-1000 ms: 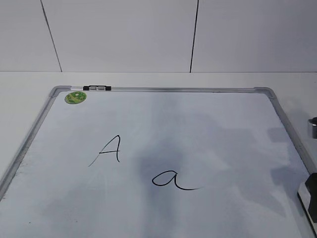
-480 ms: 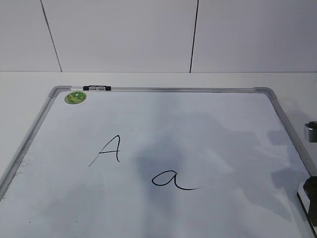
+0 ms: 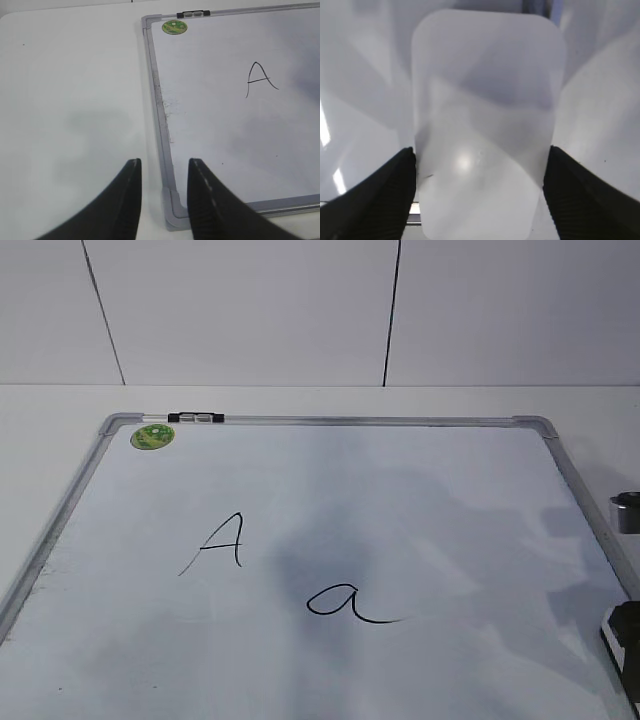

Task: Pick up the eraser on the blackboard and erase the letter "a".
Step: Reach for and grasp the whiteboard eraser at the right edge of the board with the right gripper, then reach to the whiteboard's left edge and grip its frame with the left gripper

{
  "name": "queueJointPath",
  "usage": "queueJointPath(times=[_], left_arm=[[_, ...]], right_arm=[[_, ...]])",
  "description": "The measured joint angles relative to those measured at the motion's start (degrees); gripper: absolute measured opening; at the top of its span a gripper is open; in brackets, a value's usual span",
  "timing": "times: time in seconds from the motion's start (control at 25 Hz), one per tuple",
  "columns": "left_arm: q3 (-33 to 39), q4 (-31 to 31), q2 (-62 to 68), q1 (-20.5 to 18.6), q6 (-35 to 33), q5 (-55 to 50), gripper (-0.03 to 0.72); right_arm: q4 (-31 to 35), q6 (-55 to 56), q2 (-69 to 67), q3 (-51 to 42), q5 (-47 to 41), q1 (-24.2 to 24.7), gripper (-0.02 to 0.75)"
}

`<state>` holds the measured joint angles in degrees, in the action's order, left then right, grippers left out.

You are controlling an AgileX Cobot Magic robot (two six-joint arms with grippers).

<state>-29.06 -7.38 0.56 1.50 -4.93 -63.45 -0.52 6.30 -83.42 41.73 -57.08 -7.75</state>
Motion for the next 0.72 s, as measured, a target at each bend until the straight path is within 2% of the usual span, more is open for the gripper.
queueJointPath(times=[0.72], left_arm=[[0.00,0.00,0.00,0.00,0.00,0.00,0.236]], right_arm=[[-0.06,0.46,0.00,-2.29,3.84,0.00,0.601]])
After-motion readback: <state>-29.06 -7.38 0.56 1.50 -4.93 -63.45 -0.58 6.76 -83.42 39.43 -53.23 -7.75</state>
